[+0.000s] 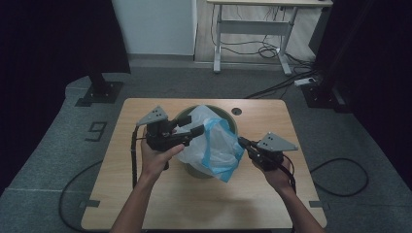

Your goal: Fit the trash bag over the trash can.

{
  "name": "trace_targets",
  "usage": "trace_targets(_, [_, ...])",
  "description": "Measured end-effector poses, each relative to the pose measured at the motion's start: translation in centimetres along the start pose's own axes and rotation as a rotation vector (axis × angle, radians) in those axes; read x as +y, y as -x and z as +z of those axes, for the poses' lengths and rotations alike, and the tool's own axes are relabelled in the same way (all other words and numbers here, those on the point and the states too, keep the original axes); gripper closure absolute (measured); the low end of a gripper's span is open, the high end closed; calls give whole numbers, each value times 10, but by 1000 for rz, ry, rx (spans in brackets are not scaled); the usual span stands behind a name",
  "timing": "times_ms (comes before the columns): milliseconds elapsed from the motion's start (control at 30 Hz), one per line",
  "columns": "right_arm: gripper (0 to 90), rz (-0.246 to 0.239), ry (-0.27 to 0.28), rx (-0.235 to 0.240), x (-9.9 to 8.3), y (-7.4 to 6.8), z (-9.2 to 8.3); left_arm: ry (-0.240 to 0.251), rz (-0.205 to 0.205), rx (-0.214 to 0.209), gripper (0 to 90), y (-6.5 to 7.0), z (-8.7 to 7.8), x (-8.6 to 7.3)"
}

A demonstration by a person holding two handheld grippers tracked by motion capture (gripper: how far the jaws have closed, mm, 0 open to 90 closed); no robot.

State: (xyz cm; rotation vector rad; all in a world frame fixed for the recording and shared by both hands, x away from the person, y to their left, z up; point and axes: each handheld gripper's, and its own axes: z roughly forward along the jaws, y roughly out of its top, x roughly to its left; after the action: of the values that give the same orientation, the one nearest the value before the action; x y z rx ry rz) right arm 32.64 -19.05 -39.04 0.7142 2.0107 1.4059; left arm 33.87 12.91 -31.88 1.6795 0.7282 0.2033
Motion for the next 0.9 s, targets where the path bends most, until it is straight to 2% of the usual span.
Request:
trace_targets(167, [887, -12, 2, 3, 3, -4, 3, -104, 38, 5, 211, 2, 19, 4])
trace_targets(300, [888, -24, 6, 7, 6, -7, 4, -133, 41, -3, 222, 0, 31, 2])
trace_targets(500, [888, -46, 19, 13, 8, -9, 3, -151, 53, 5, 404, 0, 41, -1])
trace_targets(667, [888, -42, 33, 12, 8, -9, 2, -166, 39, -5, 642, -2, 47, -4])
trace_targets(767, [885, -36, 39, 14, 7, -8, 1, -161, 28, 11, 775, -3, 49, -5])
trace_targets(800, [875, -31, 41, 14, 7, -8, 1, -156, 24, 16, 812, -3, 49, -6])
trace_targets(900, [767, -4, 64, 6, 5, -7, -3, -137, 22, 41, 873, -3, 48, -7])
